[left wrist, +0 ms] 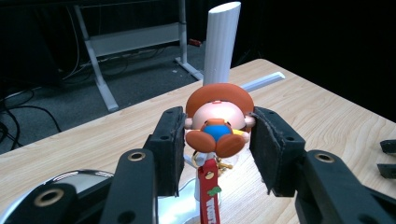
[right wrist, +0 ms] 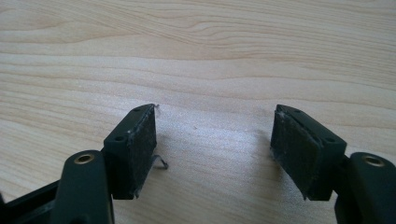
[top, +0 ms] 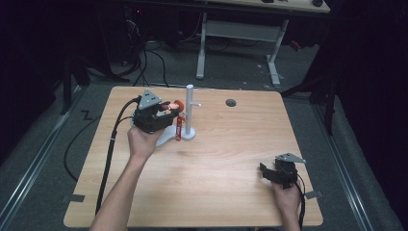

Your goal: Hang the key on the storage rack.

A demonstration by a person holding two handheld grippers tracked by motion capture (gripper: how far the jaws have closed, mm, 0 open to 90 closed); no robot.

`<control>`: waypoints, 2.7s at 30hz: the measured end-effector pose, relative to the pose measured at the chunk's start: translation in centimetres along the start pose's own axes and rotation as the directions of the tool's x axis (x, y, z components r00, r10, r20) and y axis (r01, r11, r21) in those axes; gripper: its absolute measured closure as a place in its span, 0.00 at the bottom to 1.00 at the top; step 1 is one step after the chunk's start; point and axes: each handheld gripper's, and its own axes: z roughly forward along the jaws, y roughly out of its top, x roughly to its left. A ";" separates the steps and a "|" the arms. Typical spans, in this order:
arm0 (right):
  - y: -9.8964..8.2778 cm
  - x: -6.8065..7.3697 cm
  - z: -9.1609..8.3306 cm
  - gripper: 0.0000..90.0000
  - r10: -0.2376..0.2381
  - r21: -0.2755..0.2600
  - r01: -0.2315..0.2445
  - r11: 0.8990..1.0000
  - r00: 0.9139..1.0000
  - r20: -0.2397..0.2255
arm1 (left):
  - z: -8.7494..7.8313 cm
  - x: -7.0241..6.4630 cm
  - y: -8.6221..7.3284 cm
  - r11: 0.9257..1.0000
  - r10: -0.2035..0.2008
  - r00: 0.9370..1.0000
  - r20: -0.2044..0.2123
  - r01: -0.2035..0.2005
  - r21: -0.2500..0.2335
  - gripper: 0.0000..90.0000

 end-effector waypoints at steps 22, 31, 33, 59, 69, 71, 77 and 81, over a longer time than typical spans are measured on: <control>0.0 0.0 0.0 0.35 -0.001 0.000 0.001 1.000 1.000 -0.001 | 1.7 -0.1 -1.4 0.999 -0.019 1.000 0.010 0.019 0.036 0.62; 0.0 0.0 0.0 0.35 -0.003 0.001 0.003 1.000 1.000 -0.002 | 1.4 -0.1 -2.7 0.999 -0.042 0.999 -0.001 0.042 0.020 0.61; 0.0 0.0 0.0 0.35 -0.004 0.002 0.004 1.000 1.000 -0.001 | 1.2 0.1 -2.9 0.999 -0.050 0.999 -0.003 0.050 0.021 0.61; 0.0 0.0 0.0 0.35 -0.005 0.002 0.005 1.000 1.000 0.000 | 0.2 -0.8 -5.9 0.999 -0.049 0.999 -0.019 0.050 0.017 0.61; 0.0 0.1 0.0 0.35 -0.005 0.002 0.005 1.000 1.000 -0.001 | 1.8 -0.9 -7.7 0.995 -0.073 0.997 -0.026 0.075 0.070 0.61; 0.0 0.1 0.0 0.35 -0.005 0.002 0.005 1.000 1.000 0.000 | 2.0 -0.9 -7.9 0.994 -0.074 0.997 -0.027 0.076 0.078 0.61; 0.0 0.1 0.0 0.35 -0.005 0.002 0.005 1.000 1.000 -0.001 | 3.3 -1.0 -8.9 0.990 -0.073 0.997 -0.032 0.076 0.119 0.61; 0.0 0.1 0.0 0.35 -0.005 0.002 0.005 1.000 1.000 -0.001 | 3.8 -0.8 -9.3 0.987 -0.084 0.996 -0.035 0.088 0.131 0.61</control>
